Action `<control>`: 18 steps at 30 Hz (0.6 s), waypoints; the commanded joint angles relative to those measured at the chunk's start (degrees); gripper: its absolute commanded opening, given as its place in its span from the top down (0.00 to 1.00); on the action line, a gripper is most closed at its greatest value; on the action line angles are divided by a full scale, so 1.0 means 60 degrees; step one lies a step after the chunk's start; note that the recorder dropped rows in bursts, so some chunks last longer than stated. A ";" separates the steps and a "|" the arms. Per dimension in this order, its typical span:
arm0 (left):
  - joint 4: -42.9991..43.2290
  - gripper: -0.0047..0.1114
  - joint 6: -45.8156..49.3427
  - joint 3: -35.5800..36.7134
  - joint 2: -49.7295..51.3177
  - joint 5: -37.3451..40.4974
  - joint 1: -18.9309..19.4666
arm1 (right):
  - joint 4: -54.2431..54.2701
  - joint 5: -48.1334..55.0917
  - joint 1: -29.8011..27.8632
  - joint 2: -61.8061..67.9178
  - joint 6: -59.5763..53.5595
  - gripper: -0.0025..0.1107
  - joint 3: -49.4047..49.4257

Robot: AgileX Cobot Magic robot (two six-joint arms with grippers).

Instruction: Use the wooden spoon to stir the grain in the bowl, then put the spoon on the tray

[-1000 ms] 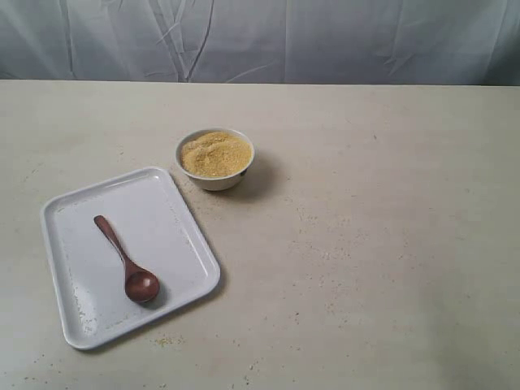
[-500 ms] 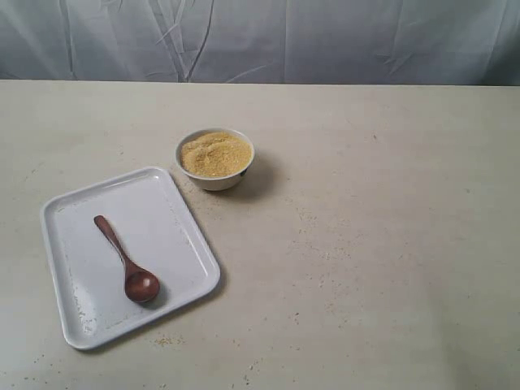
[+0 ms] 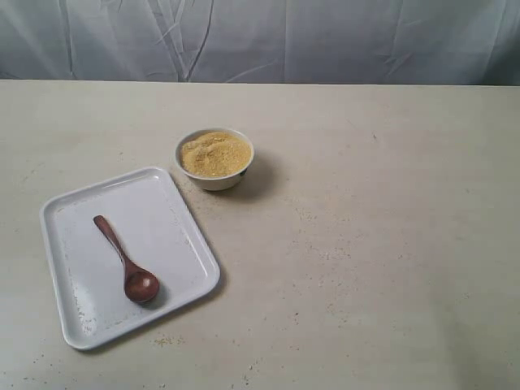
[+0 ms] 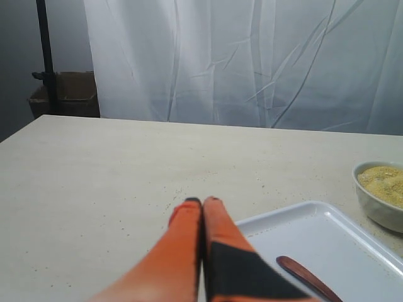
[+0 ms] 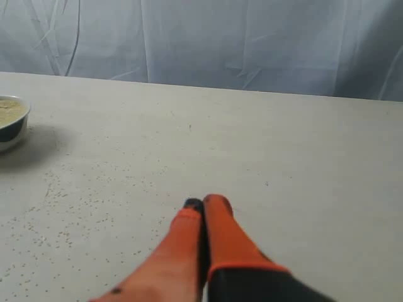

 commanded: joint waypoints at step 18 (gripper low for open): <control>0.0005 0.96 -0.0014 0.0047 -0.0046 -0.0104 0.0035 | -0.0040 -0.0096 -0.0245 -0.0055 0.0000 0.98 0.0025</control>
